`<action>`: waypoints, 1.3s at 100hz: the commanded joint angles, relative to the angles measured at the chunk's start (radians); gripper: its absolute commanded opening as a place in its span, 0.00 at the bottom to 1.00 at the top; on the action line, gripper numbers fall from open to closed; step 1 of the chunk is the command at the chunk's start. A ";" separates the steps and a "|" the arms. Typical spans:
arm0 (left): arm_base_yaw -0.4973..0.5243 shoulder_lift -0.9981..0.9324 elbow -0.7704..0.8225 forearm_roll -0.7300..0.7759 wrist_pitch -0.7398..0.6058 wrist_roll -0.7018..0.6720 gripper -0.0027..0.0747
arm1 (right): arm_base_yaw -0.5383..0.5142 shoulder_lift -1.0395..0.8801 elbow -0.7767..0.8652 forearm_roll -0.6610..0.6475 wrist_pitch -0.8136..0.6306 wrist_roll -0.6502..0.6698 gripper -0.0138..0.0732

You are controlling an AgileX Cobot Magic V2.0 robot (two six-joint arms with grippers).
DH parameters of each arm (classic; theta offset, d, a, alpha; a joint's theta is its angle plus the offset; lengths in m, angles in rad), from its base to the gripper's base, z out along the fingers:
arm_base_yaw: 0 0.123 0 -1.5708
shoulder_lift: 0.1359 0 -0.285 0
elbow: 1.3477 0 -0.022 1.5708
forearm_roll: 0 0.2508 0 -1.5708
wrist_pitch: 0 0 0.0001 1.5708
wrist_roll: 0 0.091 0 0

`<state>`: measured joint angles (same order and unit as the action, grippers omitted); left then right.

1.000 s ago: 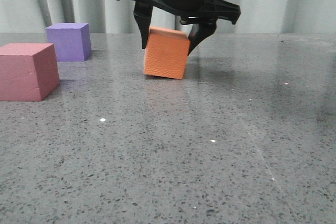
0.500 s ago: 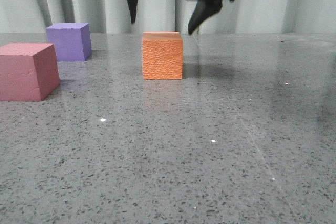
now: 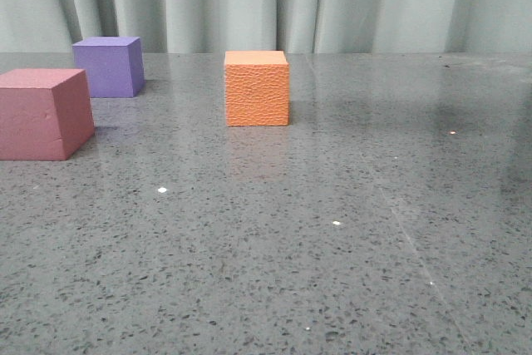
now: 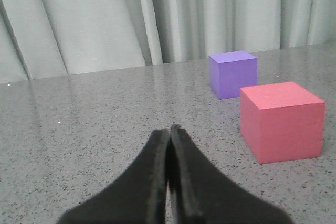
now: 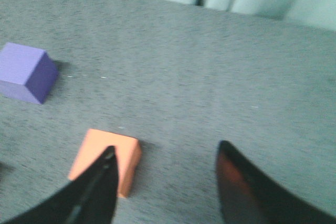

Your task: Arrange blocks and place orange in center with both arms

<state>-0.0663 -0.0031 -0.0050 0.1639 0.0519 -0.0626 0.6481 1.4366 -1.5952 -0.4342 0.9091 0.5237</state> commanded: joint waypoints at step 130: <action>-0.003 -0.034 0.055 -0.002 -0.076 -0.006 0.01 | -0.005 -0.726 0.689 -0.174 -0.123 -0.010 0.08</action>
<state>-0.0663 -0.0031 -0.0050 0.1639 0.0519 -0.0626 0.6481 0.7176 -0.8996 -0.5261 0.8547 0.5189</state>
